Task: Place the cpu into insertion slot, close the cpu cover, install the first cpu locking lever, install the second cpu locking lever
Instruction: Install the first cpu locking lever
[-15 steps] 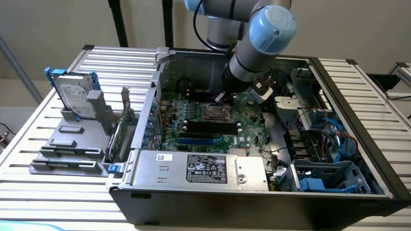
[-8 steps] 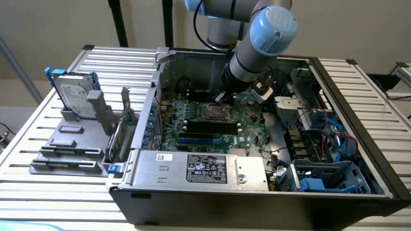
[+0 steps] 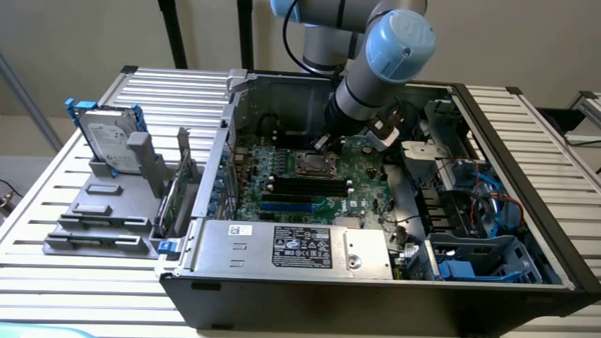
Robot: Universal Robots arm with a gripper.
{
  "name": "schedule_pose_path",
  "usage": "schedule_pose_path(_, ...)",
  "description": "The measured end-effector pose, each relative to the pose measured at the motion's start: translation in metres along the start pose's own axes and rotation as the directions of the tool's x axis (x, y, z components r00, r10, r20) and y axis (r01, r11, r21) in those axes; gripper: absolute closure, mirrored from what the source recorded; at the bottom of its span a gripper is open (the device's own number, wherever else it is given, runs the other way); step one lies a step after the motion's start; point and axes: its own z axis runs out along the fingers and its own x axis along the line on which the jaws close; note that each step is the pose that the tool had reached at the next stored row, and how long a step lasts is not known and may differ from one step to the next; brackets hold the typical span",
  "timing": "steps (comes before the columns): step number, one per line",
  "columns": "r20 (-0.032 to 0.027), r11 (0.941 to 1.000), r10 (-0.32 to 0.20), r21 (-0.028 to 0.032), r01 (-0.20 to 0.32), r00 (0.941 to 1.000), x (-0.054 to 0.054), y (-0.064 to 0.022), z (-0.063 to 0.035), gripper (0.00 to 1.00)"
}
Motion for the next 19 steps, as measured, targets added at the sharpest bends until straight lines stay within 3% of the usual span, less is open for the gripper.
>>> schedule_pose_path(8, -0.0006, 0.9999, -0.013, 0.0070, 0.013, 0.9999, -0.0006, 0.0011, 0.0013, 0.89)
schedule_pose_path(15, -0.0052, 0.9995, -0.027, 0.0175, 0.027, 0.9996, 0.0003, 0.0027, 0.0018, 0.89)
schedule_pose_path(19, -0.0067, 0.9993, -0.031, 0.0203, 0.031, 0.9995, 0.0007, 0.0032, 0.0017, 0.89)
